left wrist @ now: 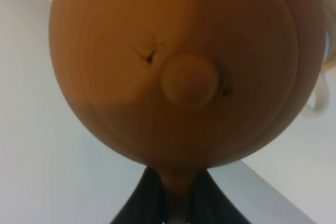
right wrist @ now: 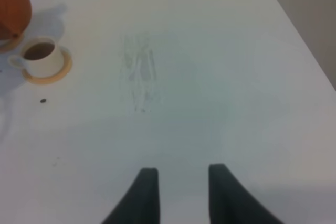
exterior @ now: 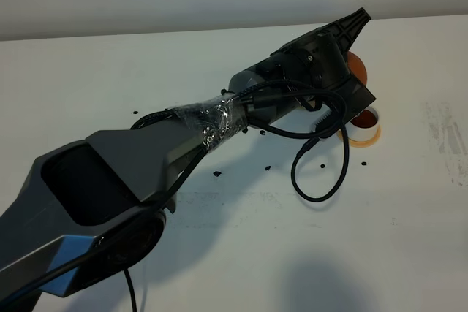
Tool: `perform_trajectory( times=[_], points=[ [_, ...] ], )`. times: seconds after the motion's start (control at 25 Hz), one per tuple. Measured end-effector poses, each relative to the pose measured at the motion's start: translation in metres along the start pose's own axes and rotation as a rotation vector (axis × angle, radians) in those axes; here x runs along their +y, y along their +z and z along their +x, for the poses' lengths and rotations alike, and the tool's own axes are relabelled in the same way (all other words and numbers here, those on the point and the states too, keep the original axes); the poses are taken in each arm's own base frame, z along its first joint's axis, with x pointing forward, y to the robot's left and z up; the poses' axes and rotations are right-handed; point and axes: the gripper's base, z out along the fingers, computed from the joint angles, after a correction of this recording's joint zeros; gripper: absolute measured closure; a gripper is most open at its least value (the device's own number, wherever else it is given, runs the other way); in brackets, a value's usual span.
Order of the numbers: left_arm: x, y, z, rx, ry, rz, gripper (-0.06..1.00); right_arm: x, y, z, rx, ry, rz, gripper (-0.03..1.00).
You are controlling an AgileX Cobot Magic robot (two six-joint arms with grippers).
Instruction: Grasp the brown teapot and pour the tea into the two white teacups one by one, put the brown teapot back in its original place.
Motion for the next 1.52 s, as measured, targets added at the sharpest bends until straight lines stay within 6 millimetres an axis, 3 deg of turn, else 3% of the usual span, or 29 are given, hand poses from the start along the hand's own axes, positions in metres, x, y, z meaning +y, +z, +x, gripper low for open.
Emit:
perform_trajectory(
  times=[0.4, 0.72, 1.16, 1.52],
  points=[
    [0.001, -0.049, 0.040, -0.146, -0.307, 0.146, 0.85, 0.000, 0.000, 0.000, 0.000, 0.000, 0.000, 0.74],
    [-0.017, -0.057, 0.031, -0.192, -0.598, 0.380, 0.85, 0.000, 0.000, 0.000, 0.000, 0.000, 0.000, 0.74],
    [-0.073, -0.067, 0.018, -0.206, -0.826, 0.524, 0.85, 0.000, 0.000, 0.000, 0.000, 0.000, 0.000, 0.74],
    [-0.087, -0.064, 0.003, -0.211, -1.094, 0.628, 0.85, 0.000, 0.000, 0.000, 0.000, 0.000, 0.000, 0.74]
  ],
)
